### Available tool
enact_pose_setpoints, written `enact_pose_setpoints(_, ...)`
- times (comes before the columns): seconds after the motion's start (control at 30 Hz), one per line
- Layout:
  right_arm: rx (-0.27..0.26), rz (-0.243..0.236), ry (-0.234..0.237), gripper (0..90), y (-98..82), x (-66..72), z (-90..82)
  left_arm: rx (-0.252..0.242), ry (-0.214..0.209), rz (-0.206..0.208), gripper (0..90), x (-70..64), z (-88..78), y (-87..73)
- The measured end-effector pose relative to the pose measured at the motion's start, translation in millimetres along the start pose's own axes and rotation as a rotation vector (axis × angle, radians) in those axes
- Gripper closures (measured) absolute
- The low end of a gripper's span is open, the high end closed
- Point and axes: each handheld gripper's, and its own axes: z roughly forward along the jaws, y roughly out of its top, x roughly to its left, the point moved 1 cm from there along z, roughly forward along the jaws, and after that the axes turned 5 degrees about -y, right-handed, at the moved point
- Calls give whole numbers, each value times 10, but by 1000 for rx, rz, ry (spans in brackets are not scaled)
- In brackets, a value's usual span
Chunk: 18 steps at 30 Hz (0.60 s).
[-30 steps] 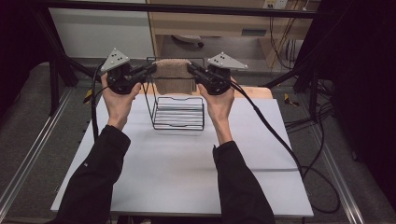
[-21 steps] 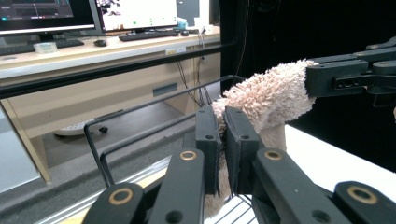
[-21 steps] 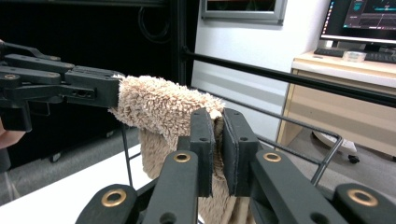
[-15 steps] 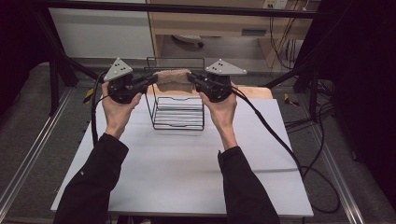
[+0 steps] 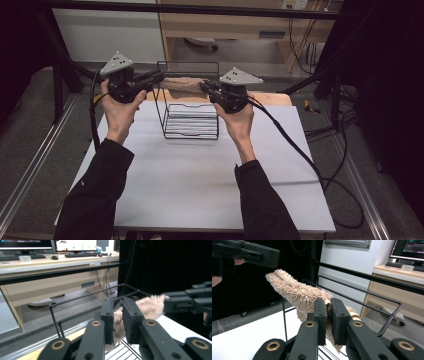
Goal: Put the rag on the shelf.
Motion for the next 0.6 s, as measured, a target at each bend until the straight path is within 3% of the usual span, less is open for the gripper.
enact_pose_setpoints(0.17, 2, 11, 10, 833, -42, -10, -9, 65, -34, -25, 897, 3, 104, 0)
enact_pose_setpoints(0.27, 6, 8, 12, 831, -49, -8, -11, 94, -56, -36, 898, -11, 124, -60)
enact_pose_setpoints(0.6, 27, -9, 23, 794, -60, 0, -34, 135, -75, -11, 900, -32, 118, -208)
